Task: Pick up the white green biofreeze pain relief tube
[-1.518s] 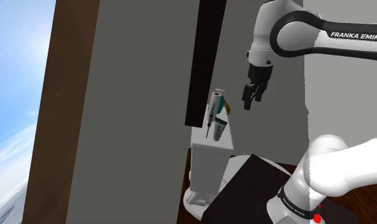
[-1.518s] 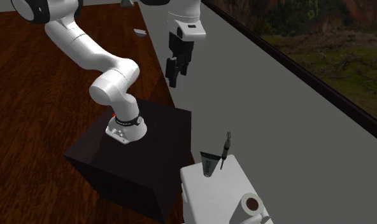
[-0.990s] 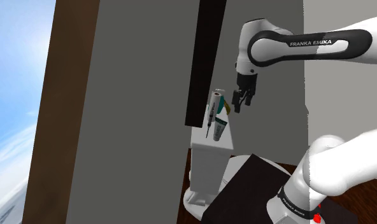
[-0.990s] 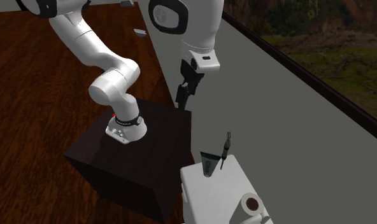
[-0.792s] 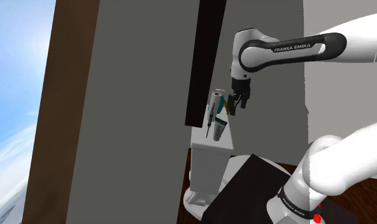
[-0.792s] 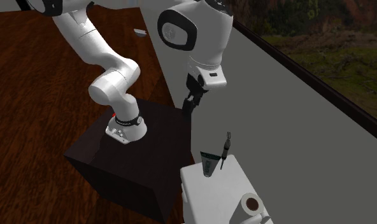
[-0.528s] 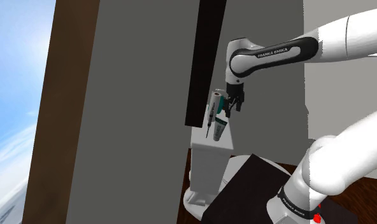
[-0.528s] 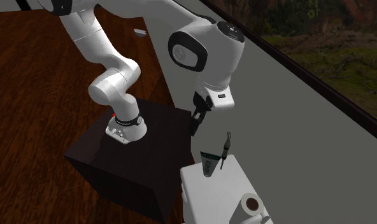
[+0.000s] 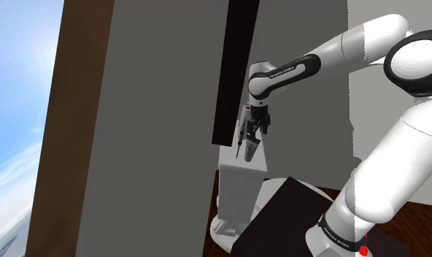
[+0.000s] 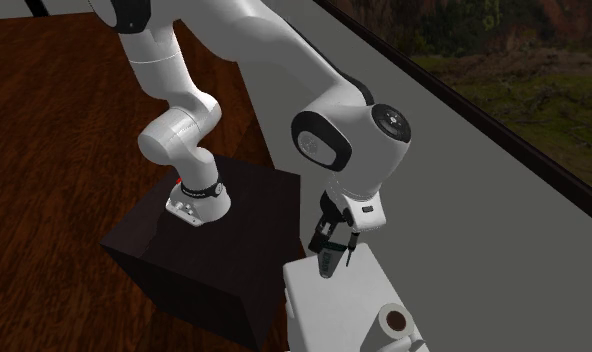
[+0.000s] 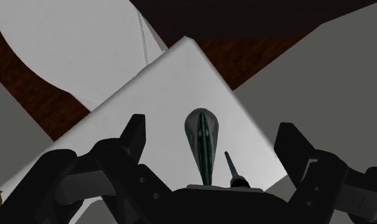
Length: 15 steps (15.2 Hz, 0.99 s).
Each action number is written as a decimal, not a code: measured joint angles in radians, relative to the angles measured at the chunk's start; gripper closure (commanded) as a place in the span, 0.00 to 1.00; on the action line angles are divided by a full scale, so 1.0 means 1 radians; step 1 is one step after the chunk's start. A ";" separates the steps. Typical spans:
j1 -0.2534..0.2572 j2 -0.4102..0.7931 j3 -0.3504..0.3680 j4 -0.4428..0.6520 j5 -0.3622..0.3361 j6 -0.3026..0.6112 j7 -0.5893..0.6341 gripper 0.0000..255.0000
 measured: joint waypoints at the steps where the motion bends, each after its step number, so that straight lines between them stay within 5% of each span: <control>1: -0.002 0.014 -0.002 0.001 0.001 0.012 -0.003 0.00; 7: -0.003 0.065 -0.004 -0.030 0.007 0.092 -0.005 0.00; 8: -0.003 0.067 -0.004 -0.032 0.007 0.097 -0.005 1.00; 15: -0.004 0.069 -0.005 -0.035 0.007 0.102 -0.006 1.00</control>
